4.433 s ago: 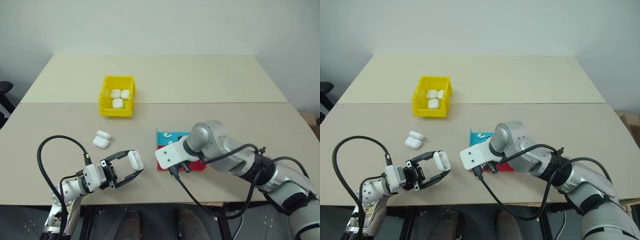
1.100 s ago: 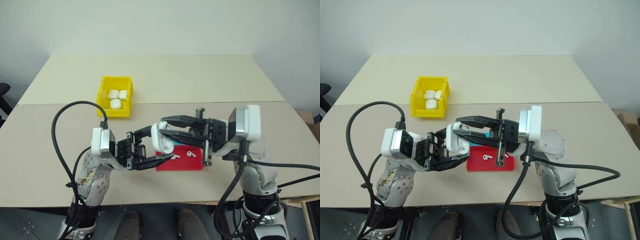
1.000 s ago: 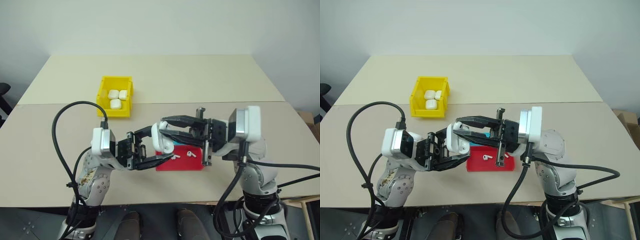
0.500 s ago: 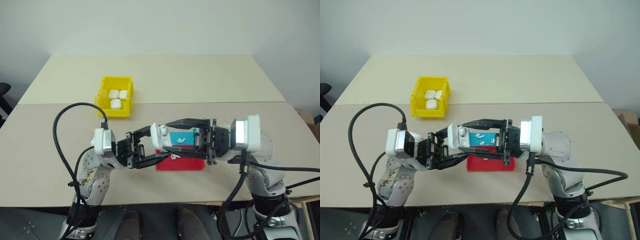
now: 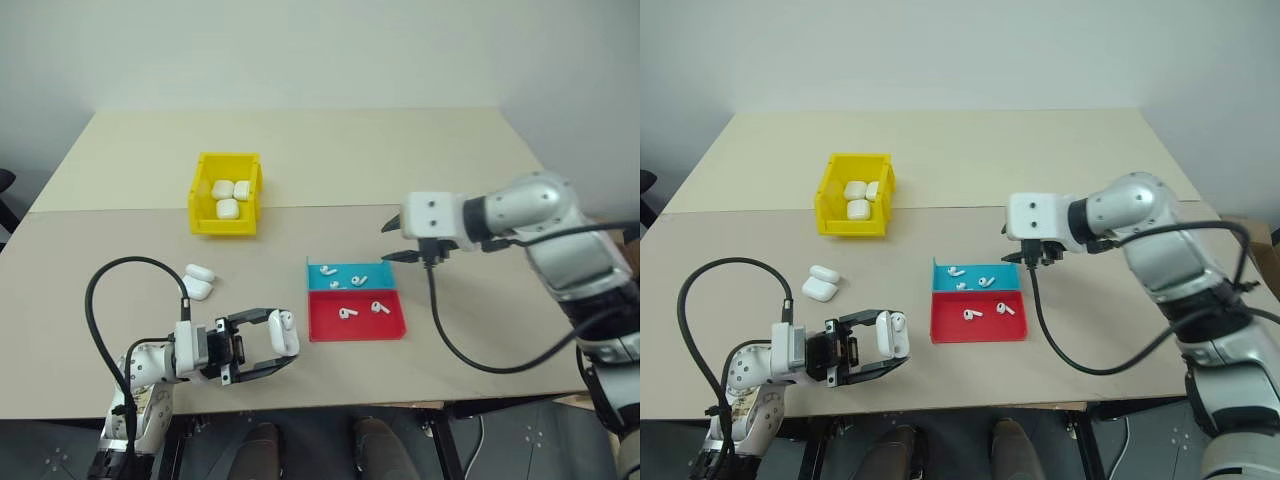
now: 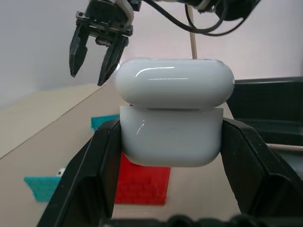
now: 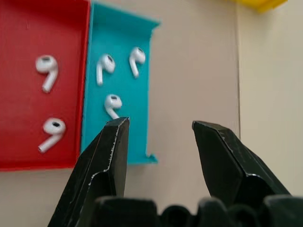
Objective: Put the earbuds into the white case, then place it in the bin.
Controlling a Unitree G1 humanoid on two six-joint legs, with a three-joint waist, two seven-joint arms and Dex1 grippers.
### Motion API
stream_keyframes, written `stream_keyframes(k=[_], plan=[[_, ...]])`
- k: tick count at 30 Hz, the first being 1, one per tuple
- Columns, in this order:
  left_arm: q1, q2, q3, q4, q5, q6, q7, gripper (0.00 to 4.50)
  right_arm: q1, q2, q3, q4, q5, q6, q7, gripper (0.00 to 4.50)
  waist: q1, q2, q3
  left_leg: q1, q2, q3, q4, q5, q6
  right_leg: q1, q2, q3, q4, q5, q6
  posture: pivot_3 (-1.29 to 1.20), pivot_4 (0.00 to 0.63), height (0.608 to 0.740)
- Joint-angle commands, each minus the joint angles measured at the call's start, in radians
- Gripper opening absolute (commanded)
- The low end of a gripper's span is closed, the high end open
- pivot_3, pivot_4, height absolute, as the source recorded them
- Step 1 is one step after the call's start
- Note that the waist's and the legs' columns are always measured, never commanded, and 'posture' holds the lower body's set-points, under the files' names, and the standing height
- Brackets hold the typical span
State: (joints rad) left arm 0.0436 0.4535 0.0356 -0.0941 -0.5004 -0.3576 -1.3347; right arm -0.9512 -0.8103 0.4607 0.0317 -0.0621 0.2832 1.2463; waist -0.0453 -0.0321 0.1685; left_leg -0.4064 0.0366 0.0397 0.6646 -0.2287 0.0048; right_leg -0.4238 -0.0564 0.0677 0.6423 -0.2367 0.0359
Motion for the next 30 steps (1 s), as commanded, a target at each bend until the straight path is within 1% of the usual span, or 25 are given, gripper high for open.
stream_keyframes(k=[1,3,6,9,13,22,30], plan=[[0.003,-0.008,-0.018,-0.019,0.024,-0.047,0.022,2.79,-0.094,0.024,0.098,0.094,-0.139,-0.143,0.068,2.58,0.005,0.000,0.000,-0.001,0.000,0.000,0.000,0.000,0.000,0.000,0.000,0.000,0.000,0.000,0.000,0.00,0.150,0.740],[0.005,-0.019,-0.030,-0.026,0.036,-0.053,0.045,2.79,-0.136,0.043,0.141,0.163,-0.177,-0.275,0.109,2.58,0.012,0.000,0.000,-0.001,0.000,0.000,0.000,0.000,0.000,0.000,-0.001,-0.001,-0.001,0.000,0.000,0.00,0.150,0.740],[0.006,-0.025,-0.044,-0.019,0.052,-0.070,0.060,2.79,-0.192,0.084,0.178,0.271,-0.210,-0.417,0.155,2.58,0.014,0.000,0.000,-0.002,-0.001,0.000,0.000,0.000,0.000,0.000,-0.002,-0.002,-0.002,0.000,0.001,0.00,0.150,0.740],[0.007,-0.024,-0.056,-0.008,0.065,-0.090,0.069,2.79,-0.249,0.145,0.203,0.378,-0.222,-0.505,0.216,2.58,0.008,0.000,0.000,-0.001,-0.001,0.000,0.000,0.000,0.000,0.000,-0.002,-0.001,-0.001,0.001,0.001,0.00,0.150,0.740],[0.010,-0.027,-0.065,-0.015,0.074,-0.095,0.094,2.79,-0.301,0.212,0.247,0.497,-0.271,-0.636,0.254,2.58,0.000,0.000,0.000,0.000,0.000,0.000,0.000,0.000,0.000,0.000,-0.002,-0.002,0.000,0.001,0.001,0.00,0.150,0.740],[0.046,-0.018,-0.085,-0.045,0.090,-0.114,0.140,2.79,-0.342,0.351,0.275,0.695,-0.347,-0.763,0.247,2.58,0.002,0.001,0.000,0.001,0.000,0.000,0.000,0.000,0.000,0.000,-0.002,-0.001,0.002,0.001,0.000,0.00,0.150,0.740],[0.063,-0.011,-0.090,-0.056,0.099,-0.123,0.167,2.79,-0.357,0.402,0.268,0.803,-0.398,-0.818,0.217,2.58,0.002,0.001,0.000,0.002,0.000,0.000,0.000,0.000,0.000,0.000,-0.002,-0.002,0.003,0.000,0.000,0.00,0.150,0.740]])
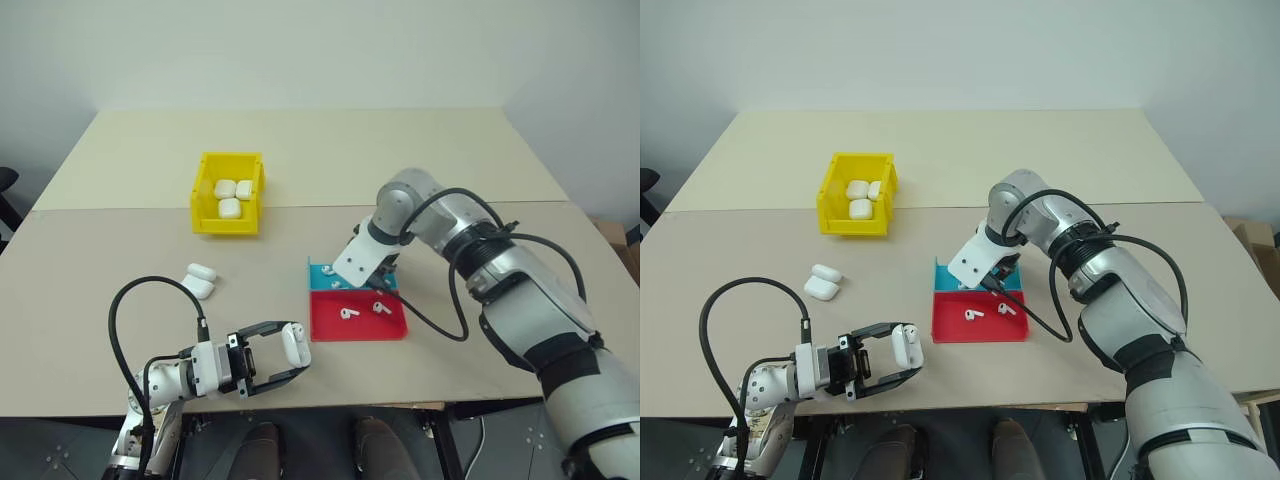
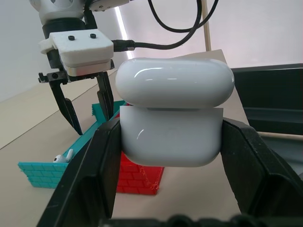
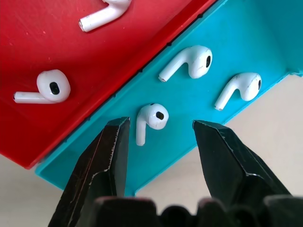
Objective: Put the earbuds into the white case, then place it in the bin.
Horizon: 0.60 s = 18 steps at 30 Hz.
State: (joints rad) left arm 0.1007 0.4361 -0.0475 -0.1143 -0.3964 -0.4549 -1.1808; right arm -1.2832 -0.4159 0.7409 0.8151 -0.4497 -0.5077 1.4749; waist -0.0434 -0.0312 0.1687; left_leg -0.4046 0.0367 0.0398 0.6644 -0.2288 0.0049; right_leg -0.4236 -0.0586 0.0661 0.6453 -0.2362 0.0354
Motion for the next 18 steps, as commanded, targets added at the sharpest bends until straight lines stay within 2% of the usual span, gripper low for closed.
stream_keyframes(k=[1,16,18], plan=[[0.005,0.007,-0.008,-0.032,-0.004,-0.029,0.014,2.79,-0.025,0.013,-0.013,0.031,-0.017,-0.028,-0.020,2.58,0.000,0.000,0.000,0.000,0.000,0.000,0.000,0.000,0.000,0.000,0.000,0.000,0.000,0.000,0.000,0.00,0.150,0.740],[-0.008,0.010,-0.028,-0.016,0.004,-0.051,0.029,2.79,-0.015,0.034,-0.019,0.075,-0.048,-0.070,-0.049,2.58,-0.001,0.000,0.000,0.000,0.000,0.000,0.000,0.000,0.000,0.000,0.000,0.000,0.001,0.000,0.000,0.00,0.150,0.740],[-0.007,0.012,-0.028,-0.015,0.007,-0.054,0.031,2.79,-0.014,0.032,-0.017,0.079,-0.051,-0.089,-0.051,2.20,-0.001,0.000,0.000,0.000,0.000,0.000,0.000,0.000,0.000,0.000,0.000,0.000,0.001,0.000,0.000,0.00,0.150,0.740]])
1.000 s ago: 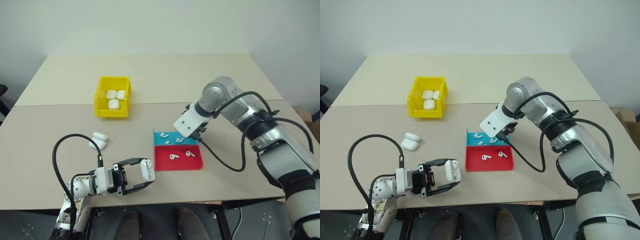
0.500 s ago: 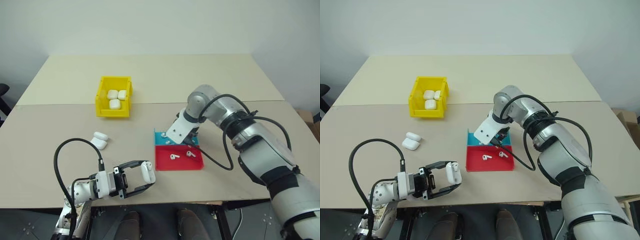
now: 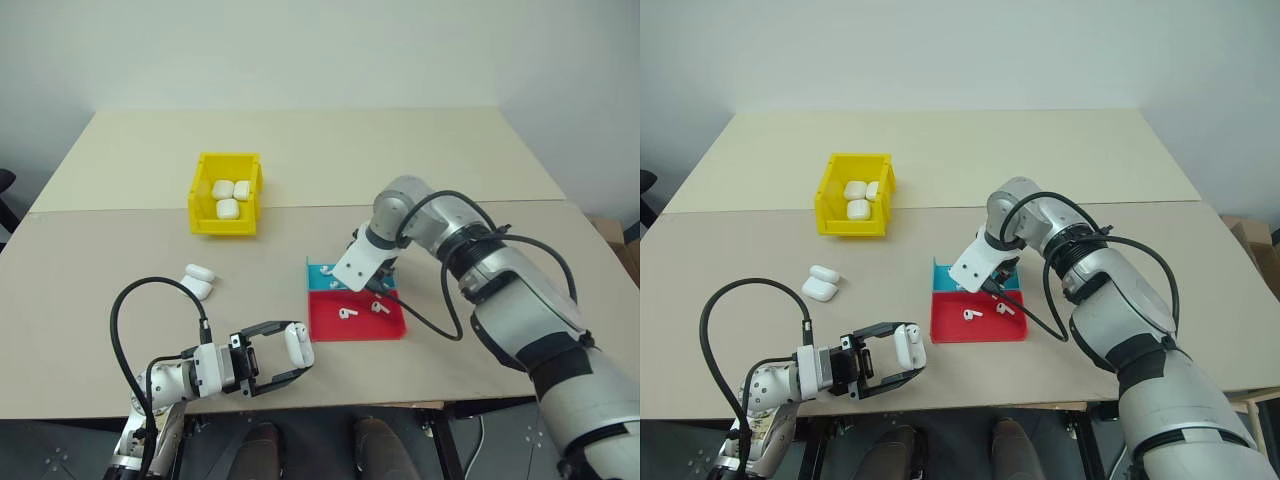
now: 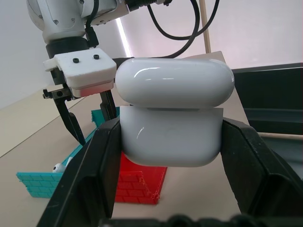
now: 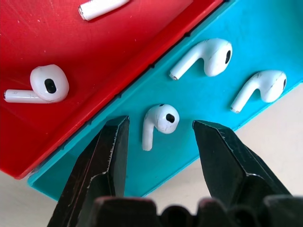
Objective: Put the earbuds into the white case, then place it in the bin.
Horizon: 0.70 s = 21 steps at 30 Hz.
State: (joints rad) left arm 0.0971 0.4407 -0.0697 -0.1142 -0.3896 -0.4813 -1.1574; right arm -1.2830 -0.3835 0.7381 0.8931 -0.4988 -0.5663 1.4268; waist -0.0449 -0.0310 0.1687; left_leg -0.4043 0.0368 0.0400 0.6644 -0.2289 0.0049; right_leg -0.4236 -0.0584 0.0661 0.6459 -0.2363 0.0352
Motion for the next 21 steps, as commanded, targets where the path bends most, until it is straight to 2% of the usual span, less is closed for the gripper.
stream_keyframes(k=[1,2,20,21], plan=[[-0.002,0.008,-0.006,-0.016,0.002,-0.027,0.010,2.79,-0.013,-0.001,-0.015,0.001,0.001,-0.037,-0.001,1.97,0.000,0.000,0.000,0.000,0.000,0.000,0.000,0.000,0.000,0.000,0.000,0.000,0.000,0.000,0.000,0.00,0.150,0.740],[-0.001,0.009,-0.006,-0.018,0.003,-0.026,0.011,2.79,-0.012,-0.001,-0.016,0.001,0.003,-0.041,-0.002,1.70,0.001,0.000,0.000,0.000,0.000,0.000,0.000,0.000,0.000,0.000,0.000,0.000,0.000,0.000,0.000,0.00,0.150,0.740],[-0.006,0.009,-0.011,-0.009,0.006,-0.038,0.020,2.79,-0.009,-0.002,-0.005,0.014,-0.041,-0.058,-0.025,1.70,0.001,0.000,0.000,0.001,0.000,0.000,0.000,0.000,0.000,0.001,0.000,0.000,0.000,0.000,0.000,0.00,0.150,0.740],[-0.006,0.010,-0.011,-0.009,0.005,-0.039,0.019,2.79,-0.008,-0.002,-0.006,0.012,-0.035,-0.058,-0.017,1.51,0.001,0.000,0.000,0.001,0.000,0.000,0.000,0.000,0.000,0.001,0.000,0.000,0.000,0.000,0.000,0.00,0.150,0.740]])
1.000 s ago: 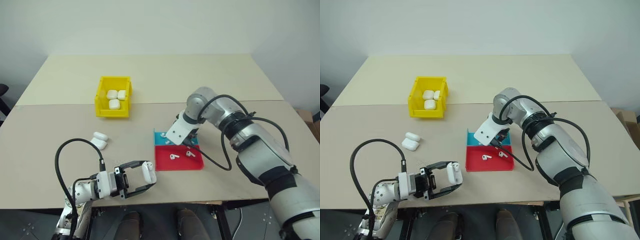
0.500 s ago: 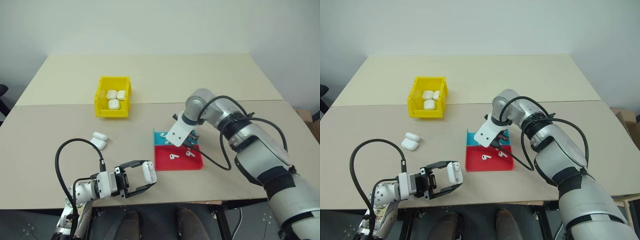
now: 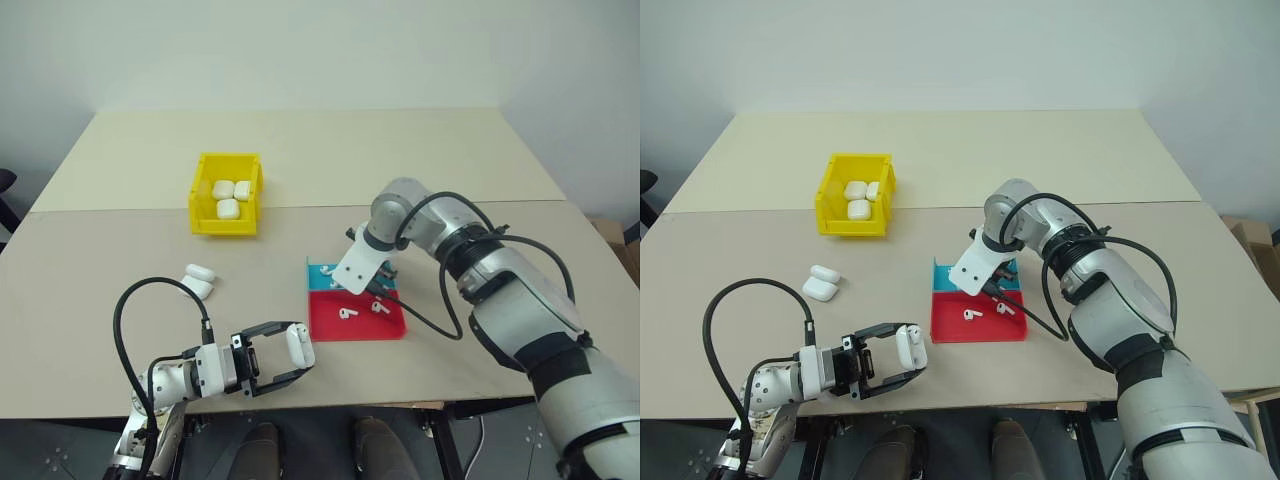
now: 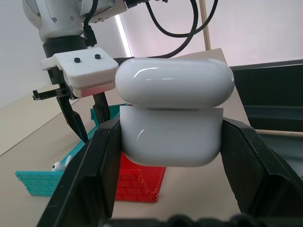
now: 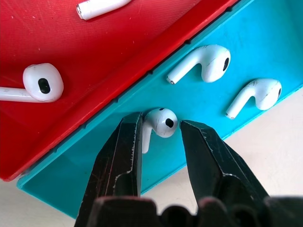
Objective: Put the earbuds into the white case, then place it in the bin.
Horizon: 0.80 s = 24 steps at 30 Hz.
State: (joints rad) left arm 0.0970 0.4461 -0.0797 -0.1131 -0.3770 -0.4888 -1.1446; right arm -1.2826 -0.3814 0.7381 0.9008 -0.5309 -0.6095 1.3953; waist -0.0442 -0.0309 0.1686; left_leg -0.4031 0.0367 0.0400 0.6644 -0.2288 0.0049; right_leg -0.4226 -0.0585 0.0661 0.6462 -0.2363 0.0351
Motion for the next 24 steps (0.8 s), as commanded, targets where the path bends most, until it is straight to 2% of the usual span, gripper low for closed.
stream_keyframes(k=[1,3,15,20,24], plan=[[-0.006,0.005,-0.002,-0.010,-0.007,-0.031,0.007,2.79,-0.007,-0.005,-0.007,0.002,0.001,-0.018,0.020,1.29,0.000,0.000,0.000,0.000,0.000,0.000,0.000,0.000,0.000,0.000,0.000,0.000,0.000,0.000,0.000,0.00,0.150,0.740],[-0.007,0.005,-0.002,-0.009,-0.007,-0.032,0.008,2.79,-0.003,-0.007,-0.008,-0.003,0.004,-0.025,0.022,0.79,0.000,0.000,0.000,0.000,0.000,0.000,0.000,0.000,0.000,0.000,0.000,0.000,0.000,0.000,0.000,0.00,0.150,0.740],[-0.029,0.002,-0.005,0.001,-0.008,-0.032,0.011,2.79,-0.001,-0.019,-0.023,-0.008,-0.013,-0.005,-0.022,0.79,0.000,0.000,0.000,0.001,0.000,0.000,0.000,0.000,0.000,0.000,0.000,0.000,0.000,0.000,0.000,0.00,0.150,0.740],[-0.063,-0.004,0.001,-0.026,-0.051,0.001,0.022,2.79,-0.005,-0.095,-0.151,-0.108,0.094,0.091,-0.026,0.79,0.004,0.000,0.000,-0.001,0.000,0.000,0.000,0.000,0.000,-0.001,0.000,0.000,0.001,0.000,0.000,0.00,0.150,0.740],[-0.133,-0.027,0.001,-0.063,-0.106,0.070,0.058,2.79,0.083,-0.203,-0.354,-0.376,0.293,0.322,0.006,0.79,0.017,0.000,0.000,-0.003,0.000,-0.003,0.000,0.000,0.000,-0.001,-0.001,-0.001,-0.002,0.000,0.000,0.00,0.150,0.740]])
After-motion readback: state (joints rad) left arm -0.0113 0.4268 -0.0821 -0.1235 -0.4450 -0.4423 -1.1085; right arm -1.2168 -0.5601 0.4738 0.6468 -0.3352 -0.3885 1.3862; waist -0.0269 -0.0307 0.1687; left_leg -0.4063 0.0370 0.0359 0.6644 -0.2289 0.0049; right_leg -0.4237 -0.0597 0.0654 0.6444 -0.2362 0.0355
